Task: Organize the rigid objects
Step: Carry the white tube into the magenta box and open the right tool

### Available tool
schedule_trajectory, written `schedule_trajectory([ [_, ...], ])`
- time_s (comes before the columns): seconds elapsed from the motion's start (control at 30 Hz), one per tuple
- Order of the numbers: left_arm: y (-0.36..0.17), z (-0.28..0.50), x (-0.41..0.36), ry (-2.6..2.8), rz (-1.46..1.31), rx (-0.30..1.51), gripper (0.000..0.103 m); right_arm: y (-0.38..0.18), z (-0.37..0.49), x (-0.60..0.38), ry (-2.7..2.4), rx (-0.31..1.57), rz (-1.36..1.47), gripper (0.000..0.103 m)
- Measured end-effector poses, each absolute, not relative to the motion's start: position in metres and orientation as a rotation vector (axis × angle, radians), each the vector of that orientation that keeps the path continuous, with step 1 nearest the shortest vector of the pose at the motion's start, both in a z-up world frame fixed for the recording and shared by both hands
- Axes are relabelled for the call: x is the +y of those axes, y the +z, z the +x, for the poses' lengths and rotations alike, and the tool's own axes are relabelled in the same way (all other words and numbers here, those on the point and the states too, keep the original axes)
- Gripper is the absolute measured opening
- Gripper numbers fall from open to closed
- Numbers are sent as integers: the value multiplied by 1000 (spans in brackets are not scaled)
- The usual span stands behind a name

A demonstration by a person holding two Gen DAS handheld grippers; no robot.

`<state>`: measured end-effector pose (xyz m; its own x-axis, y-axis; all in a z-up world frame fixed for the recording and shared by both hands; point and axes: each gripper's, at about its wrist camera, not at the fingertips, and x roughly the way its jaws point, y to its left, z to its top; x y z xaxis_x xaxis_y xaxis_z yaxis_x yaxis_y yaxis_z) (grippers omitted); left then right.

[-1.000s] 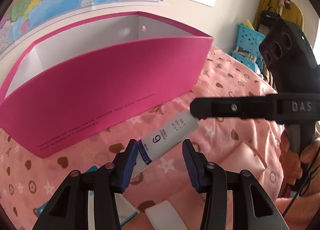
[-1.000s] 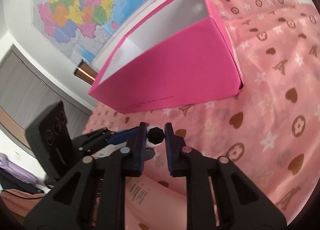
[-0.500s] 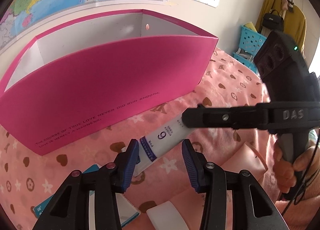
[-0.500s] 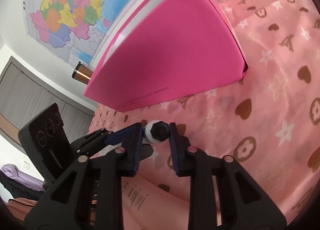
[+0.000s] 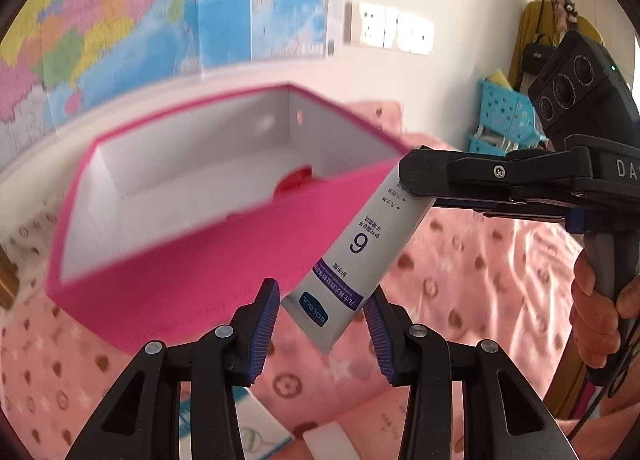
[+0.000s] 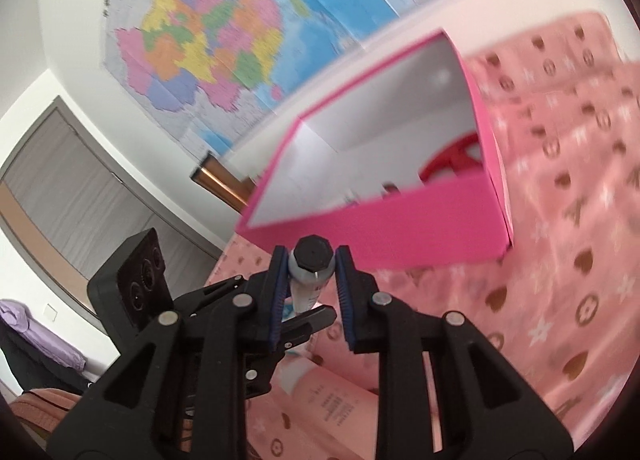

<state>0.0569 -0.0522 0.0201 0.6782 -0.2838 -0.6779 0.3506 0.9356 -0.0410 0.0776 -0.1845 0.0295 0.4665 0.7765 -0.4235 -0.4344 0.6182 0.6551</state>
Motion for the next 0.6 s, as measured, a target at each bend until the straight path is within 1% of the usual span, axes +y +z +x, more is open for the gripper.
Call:
schedule_trajectory([
  [0.27,55,81,-57,-340,130,670,43,67,96,-191,809,667,516,26],
  [0.6,50,132,-58,-318,125,757,43,62,139,-198,776,678,570,26],
])
